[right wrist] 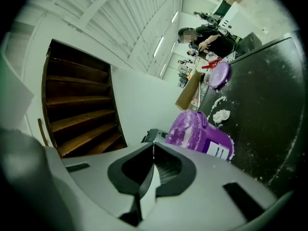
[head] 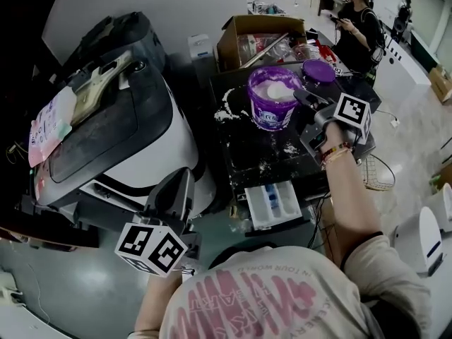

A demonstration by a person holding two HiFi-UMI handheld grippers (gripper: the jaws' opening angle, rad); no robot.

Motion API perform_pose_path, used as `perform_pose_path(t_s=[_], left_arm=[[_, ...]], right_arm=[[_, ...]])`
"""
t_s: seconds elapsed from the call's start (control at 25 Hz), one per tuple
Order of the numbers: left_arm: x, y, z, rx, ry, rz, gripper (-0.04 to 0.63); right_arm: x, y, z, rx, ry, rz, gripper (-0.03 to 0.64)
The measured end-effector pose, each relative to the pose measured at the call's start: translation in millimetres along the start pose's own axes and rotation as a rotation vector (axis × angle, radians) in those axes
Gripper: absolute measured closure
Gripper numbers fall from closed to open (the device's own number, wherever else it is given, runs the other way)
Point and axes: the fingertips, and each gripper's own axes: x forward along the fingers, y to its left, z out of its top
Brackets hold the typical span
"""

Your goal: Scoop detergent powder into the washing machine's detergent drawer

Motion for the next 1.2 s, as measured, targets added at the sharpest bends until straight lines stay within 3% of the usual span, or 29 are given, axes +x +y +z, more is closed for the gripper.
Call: perform_pose_path(t_s=[0.4, 1.2], left_arm=[[-5, 4, 2, -0.034, -0.027, -0.061, 0.592], [-23, -4, -36, -0.088, 0.036, -0.272, 0.592]], right_arm=[[-36, 21, -14, -0.005, -0.034, 0.019, 0.614], [-137, -25, -112, 0.103, -0.130, -0.166, 0.613]])
